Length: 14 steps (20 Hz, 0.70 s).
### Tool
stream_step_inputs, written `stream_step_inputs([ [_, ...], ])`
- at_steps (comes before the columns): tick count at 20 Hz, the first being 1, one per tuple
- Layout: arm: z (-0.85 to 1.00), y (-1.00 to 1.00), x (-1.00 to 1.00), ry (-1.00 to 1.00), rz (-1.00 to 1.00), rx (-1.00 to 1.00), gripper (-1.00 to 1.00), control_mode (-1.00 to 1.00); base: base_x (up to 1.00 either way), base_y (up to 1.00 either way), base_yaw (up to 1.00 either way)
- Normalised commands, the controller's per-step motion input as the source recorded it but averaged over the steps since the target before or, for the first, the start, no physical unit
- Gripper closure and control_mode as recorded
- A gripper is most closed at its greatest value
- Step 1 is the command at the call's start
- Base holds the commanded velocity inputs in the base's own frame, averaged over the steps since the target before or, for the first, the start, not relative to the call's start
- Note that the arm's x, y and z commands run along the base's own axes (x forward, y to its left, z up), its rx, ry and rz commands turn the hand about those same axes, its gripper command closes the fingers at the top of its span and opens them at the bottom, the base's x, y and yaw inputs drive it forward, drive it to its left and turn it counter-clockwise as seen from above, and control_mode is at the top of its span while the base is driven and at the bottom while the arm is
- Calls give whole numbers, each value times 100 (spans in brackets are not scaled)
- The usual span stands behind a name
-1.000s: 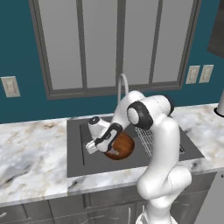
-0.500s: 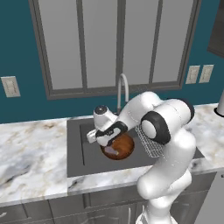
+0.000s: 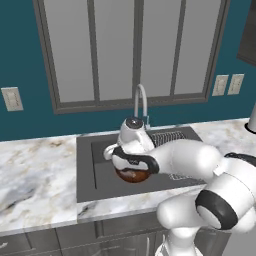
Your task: Pick the eggplant from the cabinet and place it in the bowl. Then pick the bowl and place it in the sink. Then turn on the sink facuet.
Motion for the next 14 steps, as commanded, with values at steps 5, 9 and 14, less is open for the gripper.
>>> stream_step_inputs([
  [5,23,11,-54,-1,-3,1,-100,-100,0,0,0],
  [9,100,0,-100,-15,-29,30,-100,-100,0,0,0],
  [14,97,-13,-89,-1,-37,41,-100,-100,0,0,0],
])
